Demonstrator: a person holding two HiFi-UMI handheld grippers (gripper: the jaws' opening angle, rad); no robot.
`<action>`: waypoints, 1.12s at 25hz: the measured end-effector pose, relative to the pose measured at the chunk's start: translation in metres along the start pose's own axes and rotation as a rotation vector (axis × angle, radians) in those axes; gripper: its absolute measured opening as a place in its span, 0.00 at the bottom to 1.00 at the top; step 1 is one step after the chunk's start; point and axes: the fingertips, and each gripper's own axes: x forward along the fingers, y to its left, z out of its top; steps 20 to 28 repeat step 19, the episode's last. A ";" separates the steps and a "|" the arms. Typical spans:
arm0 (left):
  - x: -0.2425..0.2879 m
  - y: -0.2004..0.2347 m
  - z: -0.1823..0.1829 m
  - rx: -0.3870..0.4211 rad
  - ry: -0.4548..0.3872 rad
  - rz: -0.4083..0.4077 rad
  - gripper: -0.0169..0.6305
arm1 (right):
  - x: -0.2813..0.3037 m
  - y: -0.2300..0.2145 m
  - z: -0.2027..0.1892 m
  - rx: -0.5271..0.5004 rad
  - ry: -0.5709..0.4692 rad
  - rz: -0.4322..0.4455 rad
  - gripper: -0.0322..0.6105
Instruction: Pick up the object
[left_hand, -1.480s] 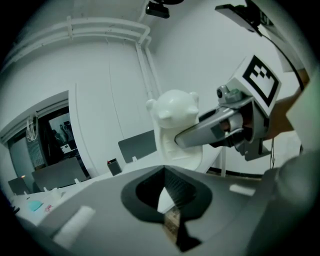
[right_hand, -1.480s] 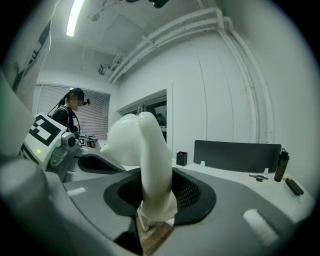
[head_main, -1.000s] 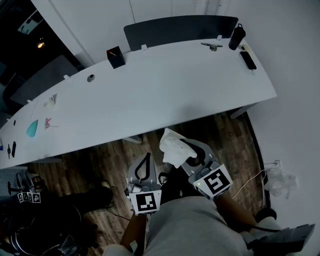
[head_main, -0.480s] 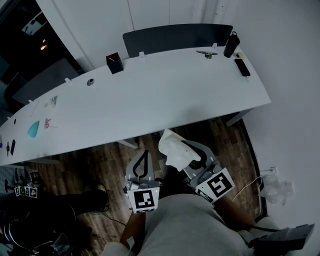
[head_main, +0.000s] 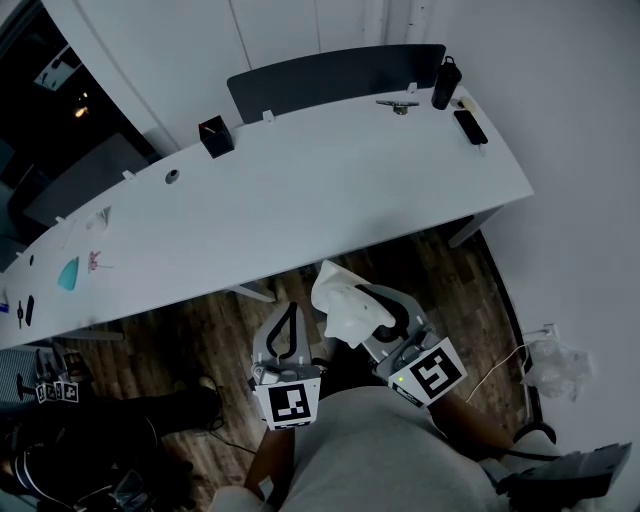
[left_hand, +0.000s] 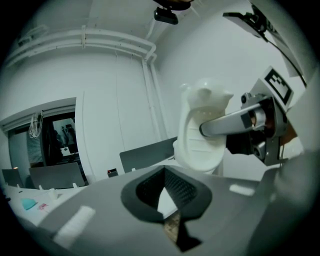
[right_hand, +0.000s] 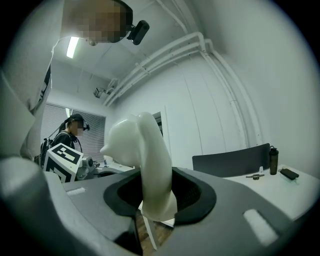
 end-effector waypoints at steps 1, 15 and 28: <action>0.000 -0.001 0.001 -0.001 -0.002 0.000 0.03 | -0.001 0.000 0.000 -0.002 0.001 0.001 0.27; -0.006 -0.004 0.012 -0.066 -0.019 0.002 0.03 | -0.006 0.004 0.000 -0.004 0.007 0.011 0.27; -0.009 -0.006 0.014 -0.083 -0.026 -0.004 0.03 | -0.007 0.007 -0.002 -0.003 0.011 0.018 0.27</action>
